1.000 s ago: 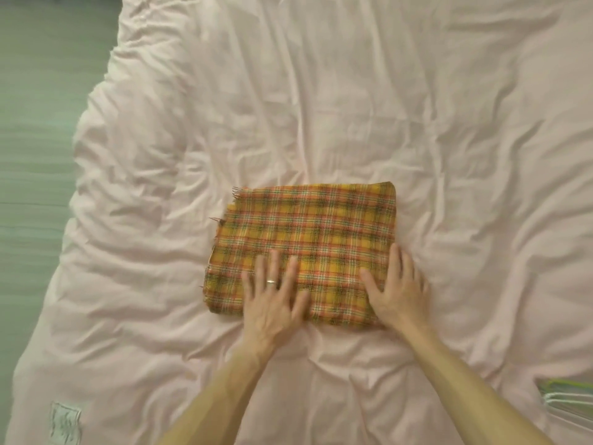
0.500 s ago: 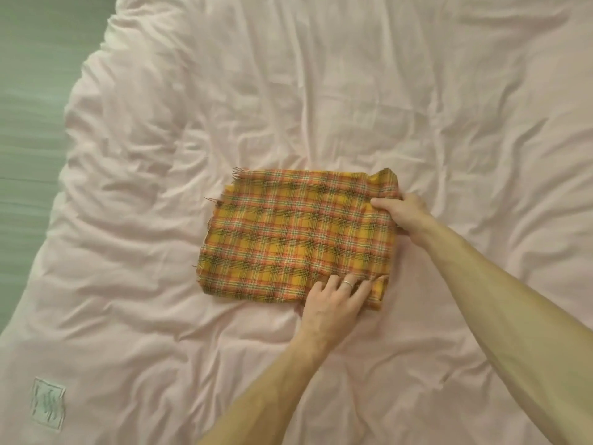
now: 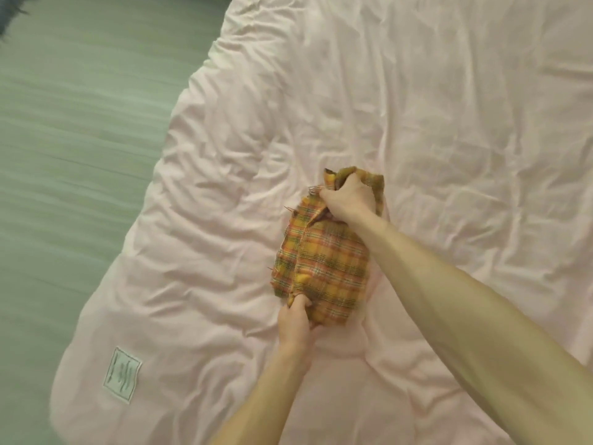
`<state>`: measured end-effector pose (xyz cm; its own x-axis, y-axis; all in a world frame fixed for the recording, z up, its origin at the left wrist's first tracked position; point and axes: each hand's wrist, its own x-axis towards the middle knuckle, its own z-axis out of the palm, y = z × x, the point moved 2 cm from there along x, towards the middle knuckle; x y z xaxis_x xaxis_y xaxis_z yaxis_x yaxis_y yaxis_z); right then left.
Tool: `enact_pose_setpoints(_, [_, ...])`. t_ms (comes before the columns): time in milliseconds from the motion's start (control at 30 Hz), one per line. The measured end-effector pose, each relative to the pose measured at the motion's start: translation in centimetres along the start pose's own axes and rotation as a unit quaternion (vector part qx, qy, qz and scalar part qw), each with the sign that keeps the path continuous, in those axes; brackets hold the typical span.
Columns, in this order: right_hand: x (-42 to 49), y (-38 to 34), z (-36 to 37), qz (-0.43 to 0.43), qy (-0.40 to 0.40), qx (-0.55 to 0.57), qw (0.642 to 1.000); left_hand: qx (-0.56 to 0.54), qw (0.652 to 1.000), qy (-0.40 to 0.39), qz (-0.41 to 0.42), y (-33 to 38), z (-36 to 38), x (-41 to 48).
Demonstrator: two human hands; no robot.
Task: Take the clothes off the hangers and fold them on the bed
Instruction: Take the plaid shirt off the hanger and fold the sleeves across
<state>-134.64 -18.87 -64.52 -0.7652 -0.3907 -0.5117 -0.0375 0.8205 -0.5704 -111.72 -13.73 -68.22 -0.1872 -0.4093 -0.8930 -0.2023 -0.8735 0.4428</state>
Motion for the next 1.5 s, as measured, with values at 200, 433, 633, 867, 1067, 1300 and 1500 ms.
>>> enact_pose_setpoints(200, [-1.5, -0.1, 3.6, -0.075, -0.051, 0.105, 0.99, 0.028, 0.999, 0.021, -0.03, 1.8, -2.6, 2.0])
enact_pose_setpoints(433, [-5.9, 6.4, 3.6, -0.235, 0.197, -0.13, 0.943, 0.064, 0.995, 0.005, 0.072, 1.8, -4.1, 2.3])
enact_pose_setpoints(633, [-5.9, 8.8, 6.5, -0.152, 0.008, -0.31, 0.939, 0.284, 0.935, 0.065, 0.2, 3.3, -3.1, 2.3])
enact_pose_setpoints(867, [-5.0, 8.8, 6.4, -0.133, 0.006, -0.174, 0.976, 0.467, 0.85, 0.122, 0.21, 4.8, -2.5, 4.4])
enact_pose_setpoints(1067, [-9.9, 12.2, 6.8, 0.13, 0.078, 0.165, 0.975, 0.51, 0.814, -0.032, 0.278, 9.2, -0.3, 5.4])
enact_pose_setpoints(1300, [-9.8, 13.2, 2.6, 0.132, 0.004, 0.194, 0.972, 0.501, 0.834, -0.092, 0.212, 7.3, 1.2, 3.8])
enact_pose_setpoints(1500, [-8.2, 14.5, -5.3, 0.011, 0.083, 0.122, 0.989, 0.427, 0.884, -0.191, 0.008, -0.9, 3.5, -3.9])
